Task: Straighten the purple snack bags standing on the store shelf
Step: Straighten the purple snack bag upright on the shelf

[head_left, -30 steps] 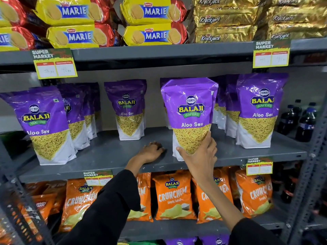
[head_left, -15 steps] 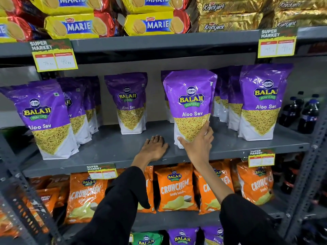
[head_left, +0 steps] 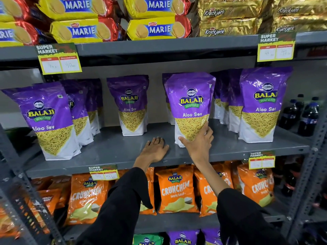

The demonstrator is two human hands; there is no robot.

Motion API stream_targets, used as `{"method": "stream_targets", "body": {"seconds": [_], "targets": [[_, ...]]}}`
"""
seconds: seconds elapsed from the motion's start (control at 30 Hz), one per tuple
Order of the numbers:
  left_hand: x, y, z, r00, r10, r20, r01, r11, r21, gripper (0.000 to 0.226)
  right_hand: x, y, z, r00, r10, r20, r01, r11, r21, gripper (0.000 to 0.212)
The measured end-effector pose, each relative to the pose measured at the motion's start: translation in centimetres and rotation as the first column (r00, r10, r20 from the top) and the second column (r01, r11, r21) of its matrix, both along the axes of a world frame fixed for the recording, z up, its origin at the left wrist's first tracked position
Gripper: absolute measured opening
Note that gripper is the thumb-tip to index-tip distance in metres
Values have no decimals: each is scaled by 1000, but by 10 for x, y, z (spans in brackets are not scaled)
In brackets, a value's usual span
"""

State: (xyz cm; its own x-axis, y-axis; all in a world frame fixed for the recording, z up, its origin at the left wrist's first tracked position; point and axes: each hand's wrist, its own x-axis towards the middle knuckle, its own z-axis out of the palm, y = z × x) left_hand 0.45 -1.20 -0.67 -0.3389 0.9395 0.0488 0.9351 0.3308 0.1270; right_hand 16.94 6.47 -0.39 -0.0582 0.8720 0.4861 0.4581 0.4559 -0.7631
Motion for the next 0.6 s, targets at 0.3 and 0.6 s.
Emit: {"method": "stream_targets", "body": {"seconds": [0.3, 0.6], "targets": [[4, -3, 2, 1000, -3, 9, 3, 1000, 18, 65, 3, -2, -5, 998, -61, 5, 60, 998, 29, 123], [6, -3, 2, 1000, 19, 23, -19, 1000, 9, 66, 8, 2, -7, 1000, 0, 23, -1, 999, 35, 129]]}}
